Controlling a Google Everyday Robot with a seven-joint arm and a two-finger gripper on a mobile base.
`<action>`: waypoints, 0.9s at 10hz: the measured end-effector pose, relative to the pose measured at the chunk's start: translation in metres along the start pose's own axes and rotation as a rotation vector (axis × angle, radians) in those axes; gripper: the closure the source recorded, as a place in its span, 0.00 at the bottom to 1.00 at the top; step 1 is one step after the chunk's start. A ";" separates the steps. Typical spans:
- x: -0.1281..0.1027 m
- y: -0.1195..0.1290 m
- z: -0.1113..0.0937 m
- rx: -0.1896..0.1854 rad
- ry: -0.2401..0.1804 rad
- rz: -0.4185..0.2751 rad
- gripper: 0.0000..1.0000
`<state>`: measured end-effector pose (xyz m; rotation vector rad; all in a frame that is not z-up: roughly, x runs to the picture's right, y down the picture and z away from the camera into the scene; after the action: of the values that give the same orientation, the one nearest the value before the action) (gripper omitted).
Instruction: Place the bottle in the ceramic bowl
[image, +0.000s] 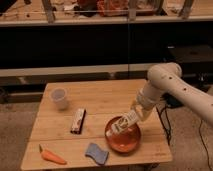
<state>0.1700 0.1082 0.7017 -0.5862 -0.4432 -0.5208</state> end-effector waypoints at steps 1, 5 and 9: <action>0.000 -0.001 0.002 -0.001 -0.004 0.000 1.00; -0.003 -0.003 0.005 -0.004 -0.015 -0.014 1.00; -0.003 -0.004 0.008 -0.007 -0.026 -0.018 1.00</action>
<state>0.1634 0.1108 0.7077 -0.5966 -0.4714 -0.5327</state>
